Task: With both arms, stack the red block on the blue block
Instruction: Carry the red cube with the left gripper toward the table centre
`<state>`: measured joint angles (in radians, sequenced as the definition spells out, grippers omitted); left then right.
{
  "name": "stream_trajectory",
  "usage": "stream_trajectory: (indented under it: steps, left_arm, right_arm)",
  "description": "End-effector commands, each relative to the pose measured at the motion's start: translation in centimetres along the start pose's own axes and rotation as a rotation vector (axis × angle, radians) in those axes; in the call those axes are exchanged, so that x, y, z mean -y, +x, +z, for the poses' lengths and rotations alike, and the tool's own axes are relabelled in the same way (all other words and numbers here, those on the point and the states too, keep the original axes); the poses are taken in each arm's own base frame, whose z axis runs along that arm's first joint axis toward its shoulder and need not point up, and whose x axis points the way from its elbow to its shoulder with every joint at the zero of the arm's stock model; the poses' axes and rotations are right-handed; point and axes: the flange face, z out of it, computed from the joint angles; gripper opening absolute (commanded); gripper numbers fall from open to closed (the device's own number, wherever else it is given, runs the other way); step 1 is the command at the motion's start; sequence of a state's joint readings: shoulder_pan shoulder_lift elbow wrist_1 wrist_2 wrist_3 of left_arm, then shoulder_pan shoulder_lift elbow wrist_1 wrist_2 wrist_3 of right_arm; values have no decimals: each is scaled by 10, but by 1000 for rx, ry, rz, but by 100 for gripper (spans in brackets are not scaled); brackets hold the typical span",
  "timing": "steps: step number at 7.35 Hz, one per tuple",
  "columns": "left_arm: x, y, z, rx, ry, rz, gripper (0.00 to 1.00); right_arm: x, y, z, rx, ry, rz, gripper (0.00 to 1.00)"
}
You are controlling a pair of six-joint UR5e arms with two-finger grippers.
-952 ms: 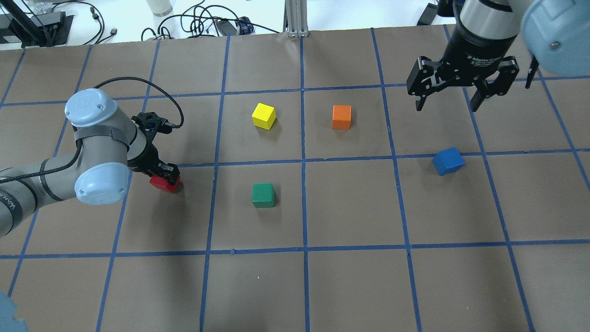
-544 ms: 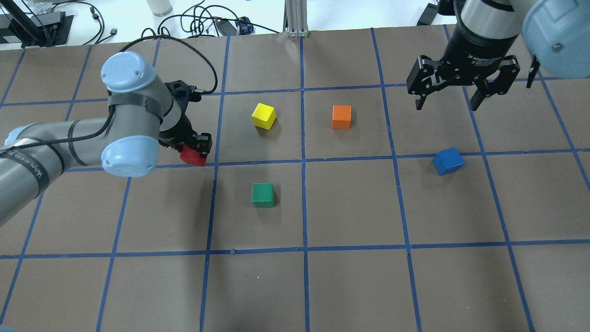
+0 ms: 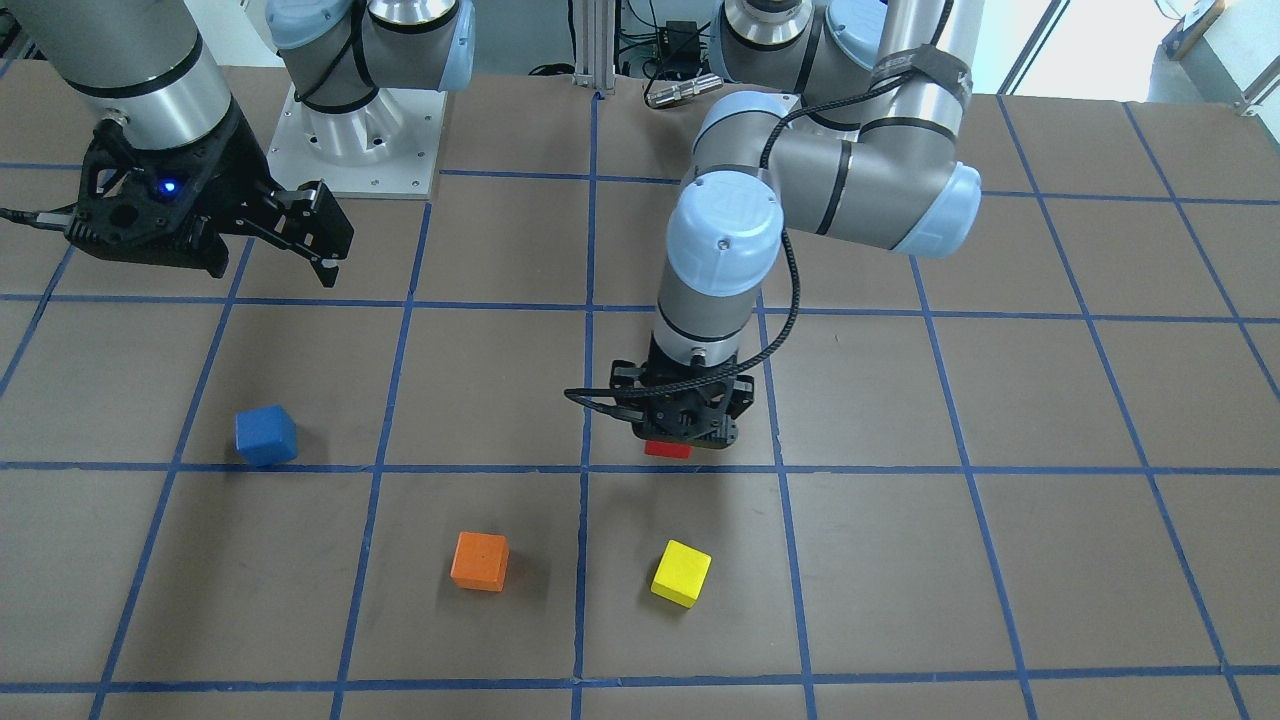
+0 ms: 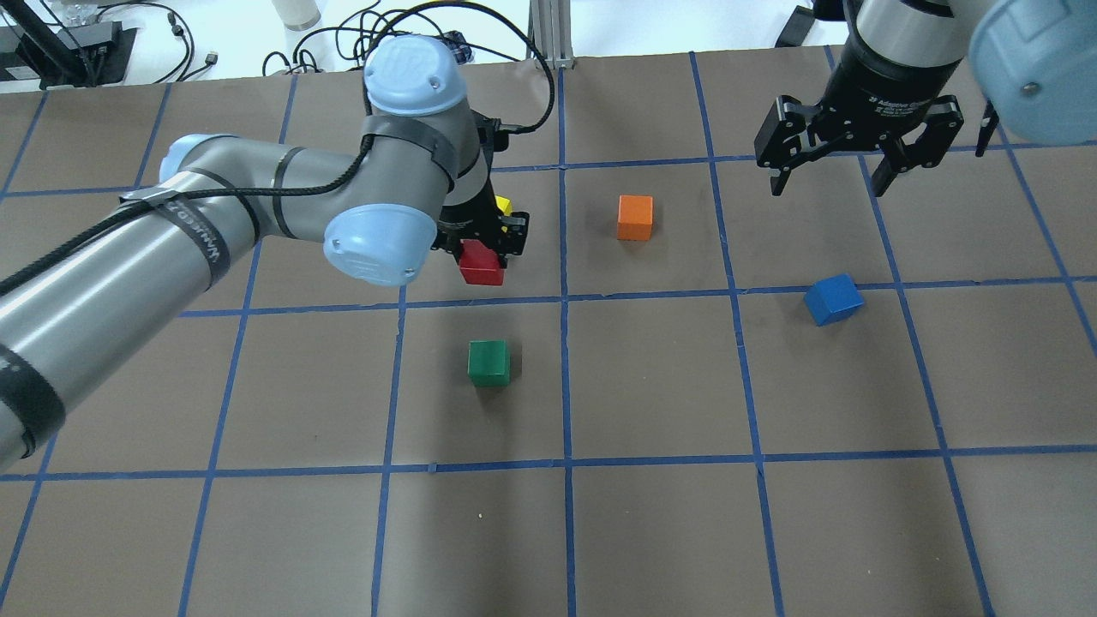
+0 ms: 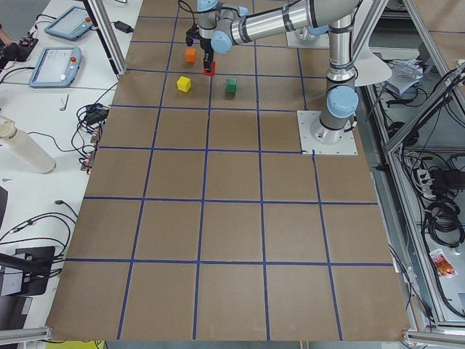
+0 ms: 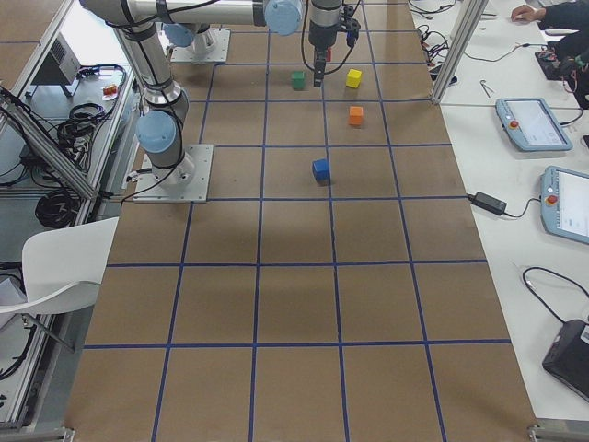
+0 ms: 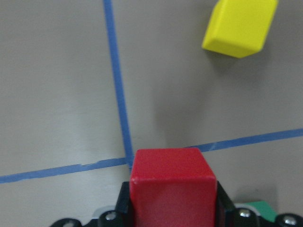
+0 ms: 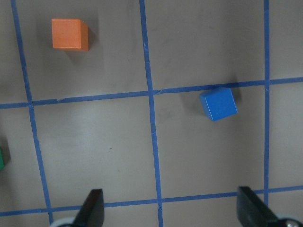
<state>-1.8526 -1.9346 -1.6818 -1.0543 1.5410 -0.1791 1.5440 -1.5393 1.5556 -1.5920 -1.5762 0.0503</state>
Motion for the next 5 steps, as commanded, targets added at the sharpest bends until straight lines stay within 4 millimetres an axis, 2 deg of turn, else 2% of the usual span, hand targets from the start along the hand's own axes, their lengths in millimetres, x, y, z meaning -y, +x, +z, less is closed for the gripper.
stream_trajectory:
  steps: [1, 3, 5]
  left_arm:
    - [-5, 51, 31, -63, 11, -56, 0]
    - [-6, 63, 67, -37, -27, -57, 0]
    - [2, 64, 84, -33, 1, -59, 0]
  right_arm:
    - [5, -3, -1, 7, 31, 4, 100]
    - [3, -3, 9, 2, 1, 6, 100]
    - [-4, -2, 29, -1, -39, 7, 100]
